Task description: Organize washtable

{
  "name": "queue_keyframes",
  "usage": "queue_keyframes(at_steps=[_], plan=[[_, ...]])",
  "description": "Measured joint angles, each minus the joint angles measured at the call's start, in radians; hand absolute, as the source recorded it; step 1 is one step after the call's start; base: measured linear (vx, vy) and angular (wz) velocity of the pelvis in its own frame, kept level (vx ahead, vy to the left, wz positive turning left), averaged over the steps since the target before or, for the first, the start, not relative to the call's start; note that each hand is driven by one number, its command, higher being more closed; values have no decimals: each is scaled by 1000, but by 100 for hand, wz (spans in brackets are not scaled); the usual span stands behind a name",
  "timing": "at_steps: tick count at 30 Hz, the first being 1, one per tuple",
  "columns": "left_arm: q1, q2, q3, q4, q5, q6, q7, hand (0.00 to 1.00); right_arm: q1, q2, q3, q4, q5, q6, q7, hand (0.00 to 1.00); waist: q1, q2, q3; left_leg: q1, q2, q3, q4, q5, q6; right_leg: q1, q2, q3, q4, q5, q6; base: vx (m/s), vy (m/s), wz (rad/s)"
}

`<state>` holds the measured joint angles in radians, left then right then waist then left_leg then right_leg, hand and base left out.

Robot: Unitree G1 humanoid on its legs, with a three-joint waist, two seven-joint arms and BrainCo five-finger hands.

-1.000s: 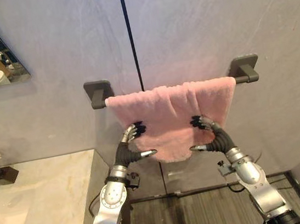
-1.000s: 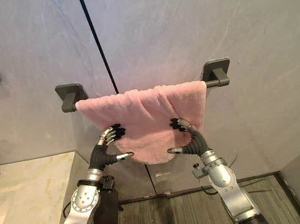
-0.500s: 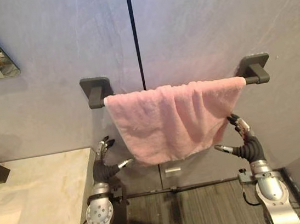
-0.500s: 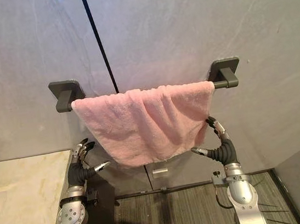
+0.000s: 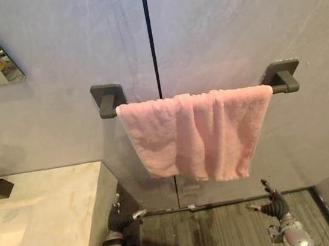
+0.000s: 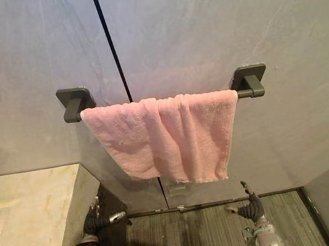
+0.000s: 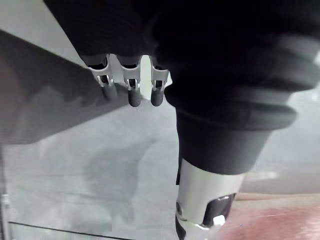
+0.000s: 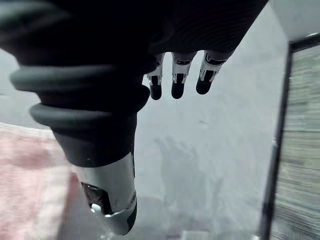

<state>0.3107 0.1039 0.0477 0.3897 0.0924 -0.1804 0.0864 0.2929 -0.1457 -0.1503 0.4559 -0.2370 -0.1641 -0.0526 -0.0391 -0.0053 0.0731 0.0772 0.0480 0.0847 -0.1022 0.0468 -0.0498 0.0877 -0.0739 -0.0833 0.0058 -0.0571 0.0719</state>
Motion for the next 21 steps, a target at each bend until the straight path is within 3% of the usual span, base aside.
queue_keyframes(at_steps=[4, 17, 19, 21], plan=[[1, 2, 1, 110, 0, 18, 0, 0, -29, -1, 32, 119, 3, 17, 11, 0, 0, 0, 1, 7, -3, -2, 4, 0, 0, 11, 0, -1, -3, -1, -1, 3, -1, 2], [1, 6, 2, 232, 0, 22, 6, 0, -53, -2, 52, 208, 33, 20, 11, 0, 2, -2, 17, 19, -6, 1, 6, 0, 0, 7, -5, 6, 23, -12, 1, -26, -3, -1], [-1, 7, 3, 228, -1, 19, 6, 0, -71, -5, 53, 208, 35, 20, 9, 0, 2, -5, 22, -19, -6, 11, 11, 0, 1, -44, -9, 19, 39, -10, 2, -56, 25, -16], [-29, 19, 4, 227, -3, 19, 7, 0, -123, -8, 66, 208, 38, 20, 3, 0, 6, -6, 65, -117, 2, 30, 117, -30, 11, -121, -8, 40, 98, -5, 3, -76, 3, -28]])
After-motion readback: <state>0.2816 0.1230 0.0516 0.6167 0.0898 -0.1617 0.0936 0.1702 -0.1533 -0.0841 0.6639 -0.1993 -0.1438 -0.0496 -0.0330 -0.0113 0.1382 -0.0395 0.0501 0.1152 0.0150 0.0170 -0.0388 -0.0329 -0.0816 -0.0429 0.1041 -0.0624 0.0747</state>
